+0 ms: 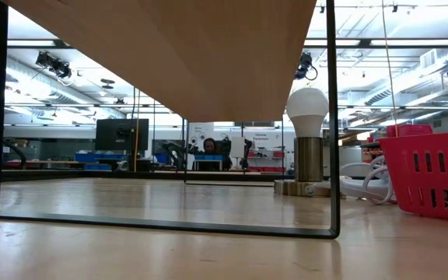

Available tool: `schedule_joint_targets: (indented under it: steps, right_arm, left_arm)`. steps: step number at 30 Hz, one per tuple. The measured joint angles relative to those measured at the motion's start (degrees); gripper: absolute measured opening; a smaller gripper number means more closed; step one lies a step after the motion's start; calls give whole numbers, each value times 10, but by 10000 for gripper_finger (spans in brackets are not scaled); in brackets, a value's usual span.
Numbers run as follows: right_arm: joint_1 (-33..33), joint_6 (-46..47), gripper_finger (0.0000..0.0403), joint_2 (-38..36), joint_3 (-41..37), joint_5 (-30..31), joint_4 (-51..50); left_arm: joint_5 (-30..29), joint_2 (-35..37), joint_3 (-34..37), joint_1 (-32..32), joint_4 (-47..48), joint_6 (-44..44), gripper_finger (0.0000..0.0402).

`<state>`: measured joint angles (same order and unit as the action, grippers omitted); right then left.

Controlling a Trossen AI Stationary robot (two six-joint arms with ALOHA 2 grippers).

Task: Pick & Place Office Desk Supplies
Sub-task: Put the box of crayon into the red bin

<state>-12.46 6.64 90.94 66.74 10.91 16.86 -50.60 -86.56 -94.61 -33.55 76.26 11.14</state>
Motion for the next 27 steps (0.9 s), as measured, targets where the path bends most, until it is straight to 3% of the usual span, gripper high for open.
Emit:
schedule_joint_targets:
  steps: [7,17,21,25,27]
  right_arm:
    - [7,-4,236,0,0,-1,-14]
    - [8,-17,230,0,0,64,-40]
    - [8,-35,184,0,0,82,-42]
    - [8,-53,94,0,0,86,-42]
    - [7,-64,96,0,0,87,-42]
  left_arm:
    - [7,0,0,38,-70,-83,0]
    - [29,0,0,67,-144,-163,0]
    - [29,0,0,67,-158,-176,0]
    - [33,0,0,60,-172,-184,0]
    - [38,0,0,54,-182,-194,0]
